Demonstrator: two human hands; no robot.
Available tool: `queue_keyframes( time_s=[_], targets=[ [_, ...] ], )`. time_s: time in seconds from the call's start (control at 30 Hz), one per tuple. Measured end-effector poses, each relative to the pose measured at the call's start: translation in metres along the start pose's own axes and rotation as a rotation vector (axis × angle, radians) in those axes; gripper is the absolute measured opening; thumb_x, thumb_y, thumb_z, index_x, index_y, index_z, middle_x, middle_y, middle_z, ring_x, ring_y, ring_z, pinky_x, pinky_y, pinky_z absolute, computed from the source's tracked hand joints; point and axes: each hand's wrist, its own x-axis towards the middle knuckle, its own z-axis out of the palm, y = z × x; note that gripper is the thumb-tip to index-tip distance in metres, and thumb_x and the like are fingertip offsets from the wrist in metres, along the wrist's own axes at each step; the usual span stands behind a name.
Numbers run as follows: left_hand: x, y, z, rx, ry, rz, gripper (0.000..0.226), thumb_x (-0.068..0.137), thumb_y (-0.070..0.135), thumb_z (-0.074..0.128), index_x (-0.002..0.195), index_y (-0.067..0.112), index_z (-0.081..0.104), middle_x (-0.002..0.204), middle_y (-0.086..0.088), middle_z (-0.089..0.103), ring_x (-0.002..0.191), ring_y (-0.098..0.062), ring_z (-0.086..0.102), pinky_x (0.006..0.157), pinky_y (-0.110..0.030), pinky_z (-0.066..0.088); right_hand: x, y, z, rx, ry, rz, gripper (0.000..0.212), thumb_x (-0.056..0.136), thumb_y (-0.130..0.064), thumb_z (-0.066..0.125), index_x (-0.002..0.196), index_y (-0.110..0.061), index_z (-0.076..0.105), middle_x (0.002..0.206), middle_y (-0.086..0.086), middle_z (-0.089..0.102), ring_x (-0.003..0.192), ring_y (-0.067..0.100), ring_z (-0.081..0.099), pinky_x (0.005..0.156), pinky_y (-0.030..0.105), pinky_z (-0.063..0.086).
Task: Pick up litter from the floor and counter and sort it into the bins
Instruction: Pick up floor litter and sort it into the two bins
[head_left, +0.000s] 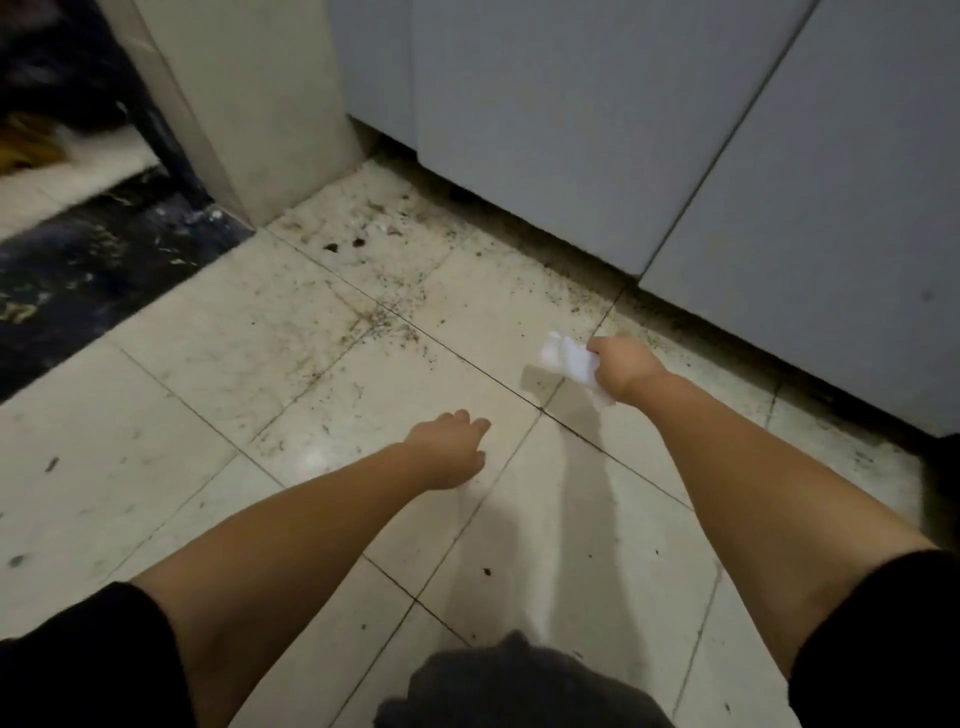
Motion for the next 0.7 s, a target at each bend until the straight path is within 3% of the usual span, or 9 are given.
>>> queue_keyframes(
  time_s=[0.23, 0.37, 0.53, 0.7],
  targets=[
    [-0.13, -0.145, -0.047, -0.137, 0.211, -0.247, 0.041, 0.099, 0.034, 0.035, 0.135, 0.018, 0.045, 0.133, -0.011, 0.056, 0.117, -0.031, 0.054, 0.092, -0.039, 0.048, -0.047, -0.2, -0.053, 0.016, 0.099, -0.362, 0.039, 0.092, -0.007, 0.043, 0.13, -0.01, 0.052, 0.13, 0.018, 0.052, 0.113, 0.032, 0.054, 0.08, 0.028, 0.037],
    [-0.248, -0.231, -0.059, -0.128, 0.356, -0.429, 0.035, 0.098, 0.03, 0.038, 0.124, 0.017, 0.056, 0.122, -0.009, 0.063, 0.108, -0.029, 0.059, 0.089, -0.038, 0.05, -0.098, -0.339, -0.057, -0.023, 0.129, -0.621, 0.04, 0.094, -0.007, 0.042, 0.133, -0.005, 0.05, 0.136, 0.02, 0.053, 0.124, 0.033, 0.049, 0.093, 0.03, 0.04],
    [-0.415, -0.318, -0.035, -0.11, 0.442, -0.639, 0.028, 0.094, 0.027, 0.039, 0.103, 0.016, 0.063, 0.109, -0.008, 0.068, 0.092, -0.028, 0.061, 0.075, -0.035, 0.048, -0.189, -0.511, -0.023, -0.052, 0.16, -0.93, 0.04, 0.091, -0.008, 0.046, 0.13, -0.01, 0.052, 0.129, 0.02, 0.05, 0.117, 0.035, 0.049, 0.095, 0.035, 0.041],
    [-0.559, -0.363, 0.027, -0.14, 0.544, -0.742, 0.028, 0.095, 0.028, 0.044, 0.11, 0.017, 0.064, 0.115, -0.007, 0.066, 0.105, -0.028, 0.062, 0.087, -0.04, 0.052, -0.297, -0.645, 0.033, 0.024, 0.165, -1.237, 0.039, 0.091, -0.008, 0.049, 0.13, -0.012, 0.052, 0.13, 0.016, 0.049, 0.112, 0.035, 0.054, 0.097, 0.041, 0.046]
  ],
)
